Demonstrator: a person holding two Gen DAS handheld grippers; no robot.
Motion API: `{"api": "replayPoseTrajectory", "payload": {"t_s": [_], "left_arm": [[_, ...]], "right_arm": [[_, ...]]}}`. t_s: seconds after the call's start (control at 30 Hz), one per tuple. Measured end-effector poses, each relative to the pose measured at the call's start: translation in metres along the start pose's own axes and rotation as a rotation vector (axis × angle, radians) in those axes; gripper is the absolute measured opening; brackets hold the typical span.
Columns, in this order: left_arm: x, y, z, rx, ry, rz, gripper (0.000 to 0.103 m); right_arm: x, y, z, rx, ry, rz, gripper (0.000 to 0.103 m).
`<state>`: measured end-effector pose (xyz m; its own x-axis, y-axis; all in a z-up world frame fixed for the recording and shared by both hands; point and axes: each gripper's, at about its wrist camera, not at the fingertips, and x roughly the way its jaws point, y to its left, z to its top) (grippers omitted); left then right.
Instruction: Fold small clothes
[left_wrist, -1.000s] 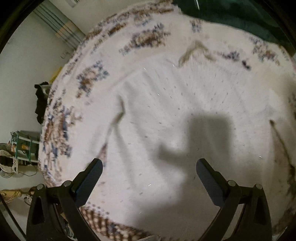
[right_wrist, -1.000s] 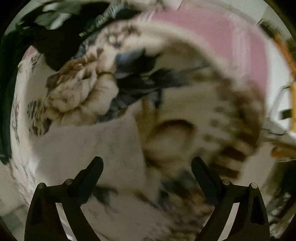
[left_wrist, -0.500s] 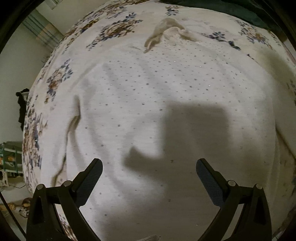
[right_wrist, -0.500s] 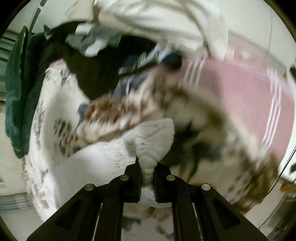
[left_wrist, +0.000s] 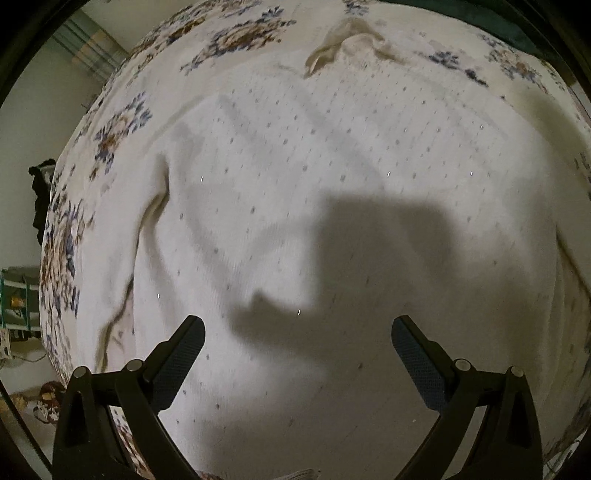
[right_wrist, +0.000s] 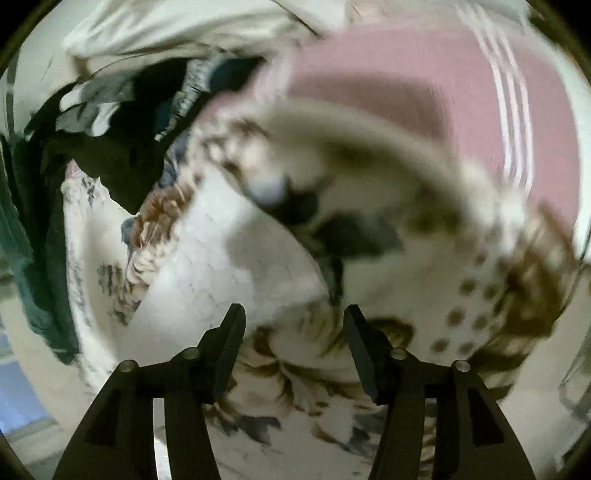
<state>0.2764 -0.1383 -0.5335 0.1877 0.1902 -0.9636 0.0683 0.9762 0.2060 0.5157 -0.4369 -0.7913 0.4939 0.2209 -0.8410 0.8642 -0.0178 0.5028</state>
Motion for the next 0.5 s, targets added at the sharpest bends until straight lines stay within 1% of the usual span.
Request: {"api": "replayPoseTrajectory", "payload": {"t_s": [0.07, 0.1, 0.17, 0.23, 0.27, 0.3, 0.33, 0.4, 0.47, 0.5], "left_arm": [[0.004, 0.001, -0.006, -0.004, 0.021, -0.004, 0.103], [0.006, 0.001, -0.008, -0.006, 0.029, -0.004, 0.103], [0.007, 0.002, -0.011, -0.011, 0.036, -0.004, 0.103], [0.006, 0.002, -0.011, -0.014, 0.031, -0.006, 0.103], [0.004, 0.002, -0.010, -0.016, 0.026, -0.008, 0.103], [0.003, 0.003, -0.010, -0.018, 0.024, -0.010, 0.103], [0.002, 0.004, -0.009, -0.023, 0.021, -0.015, 0.103], [-0.001, 0.006, -0.006, -0.035, 0.013, -0.028, 0.103], [-0.004, 0.010, -0.004, -0.049, 0.000, -0.045, 0.103], [-0.006, 0.013, -0.003, -0.059, -0.006, -0.054, 0.103]], "right_arm": [[0.017, -0.009, 0.003, 0.066, -0.018, 0.093, 0.059], [0.028, -0.010, 0.006, 0.106, -0.039, 0.146, 0.066], [0.037, -0.009, 0.006, 0.152, -0.090, 0.187, 0.071], [0.041, 0.000, 0.003, 0.177, -0.145, 0.227, 0.070], [0.043, 0.008, 0.002, 0.160, -0.157, 0.234, 0.055], [0.045, 0.018, 0.002, 0.132, -0.152, 0.230, 0.017], [0.044, 0.026, 0.001, 0.110, -0.154, 0.228, 0.008], [0.032, 0.048, 0.001, 0.056, -0.185, 0.224, 0.007], [0.001, 0.063, 0.007, 0.006, -0.226, 0.242, 0.007], [-0.013, 0.079, 0.010, -0.028, -0.254, 0.252, 0.006]]}}
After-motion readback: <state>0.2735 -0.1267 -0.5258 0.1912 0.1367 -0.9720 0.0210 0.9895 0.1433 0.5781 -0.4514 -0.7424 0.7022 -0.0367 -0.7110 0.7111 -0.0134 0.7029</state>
